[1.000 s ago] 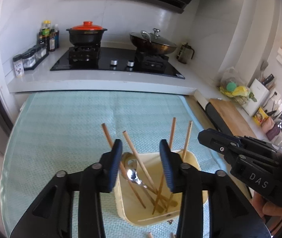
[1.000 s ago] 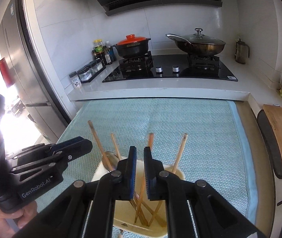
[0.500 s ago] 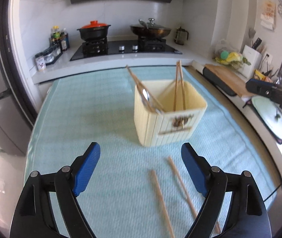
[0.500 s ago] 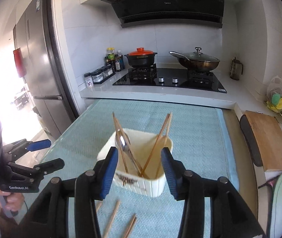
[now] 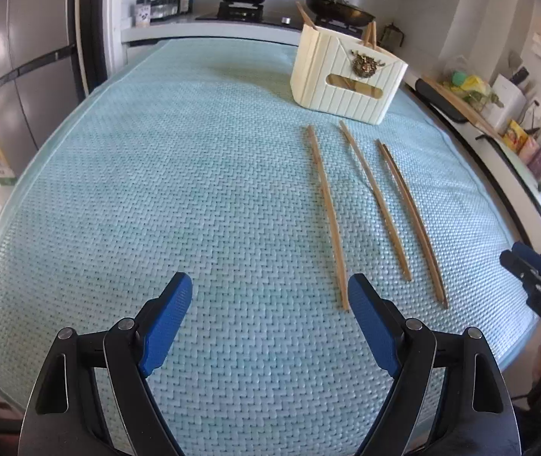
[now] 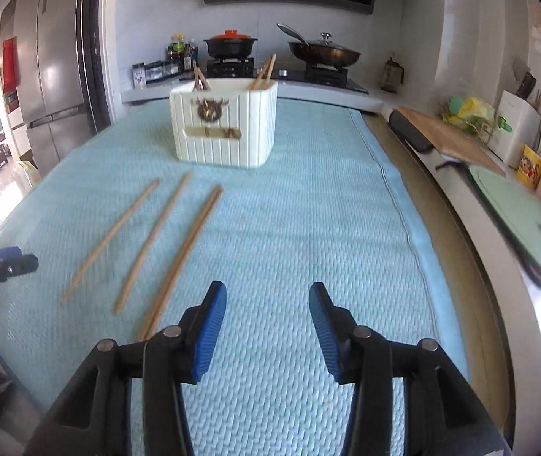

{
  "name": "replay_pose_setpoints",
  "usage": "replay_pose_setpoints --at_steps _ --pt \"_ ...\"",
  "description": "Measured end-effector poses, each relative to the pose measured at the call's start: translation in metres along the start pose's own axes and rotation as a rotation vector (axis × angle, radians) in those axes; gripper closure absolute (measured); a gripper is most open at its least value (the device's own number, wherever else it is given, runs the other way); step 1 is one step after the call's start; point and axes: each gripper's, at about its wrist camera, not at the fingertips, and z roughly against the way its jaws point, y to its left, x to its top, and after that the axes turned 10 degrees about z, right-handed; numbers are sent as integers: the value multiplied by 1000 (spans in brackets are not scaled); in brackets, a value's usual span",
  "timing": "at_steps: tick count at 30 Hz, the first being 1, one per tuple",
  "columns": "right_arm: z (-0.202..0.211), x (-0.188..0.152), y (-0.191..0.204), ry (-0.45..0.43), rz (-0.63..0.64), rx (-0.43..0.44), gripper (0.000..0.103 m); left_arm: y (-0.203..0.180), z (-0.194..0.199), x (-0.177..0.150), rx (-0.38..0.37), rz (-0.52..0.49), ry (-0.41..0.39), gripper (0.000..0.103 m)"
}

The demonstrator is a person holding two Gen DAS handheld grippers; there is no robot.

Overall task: Organize utensils
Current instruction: 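Move both tools over the remaining chopsticks on the towel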

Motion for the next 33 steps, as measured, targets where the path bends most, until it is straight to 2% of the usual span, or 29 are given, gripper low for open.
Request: replay_pose_setpoints --at_steps 3,6,18,20,22,24,28,33 --pt "0 -19 8 24 -14 20 57 -8 1 -4 21 -42 -33 18" --pt "-3 -19 10 17 -37 38 57 -8 -5 -6 37 -55 -27 18" --pt "-46 20 29 47 -97 189 58 1 -3 -10 54 -43 -35 18" --pt "-56 24 33 64 -104 217 64 1 -2 -10 57 -43 -38 18" --pt "-65 28 37 83 -98 234 78 -1 -3 -10 58 -46 -37 18" --pt "-73 31 41 104 -82 239 81 0 -3 -11 58 -47 -35 18" --pt "-79 33 45 116 -87 265 82 0 -5 -10 59 -43 -30 18" --pt "-84 41 58 126 -29 236 84 -1 -8 -12 62 -40 -18 18"
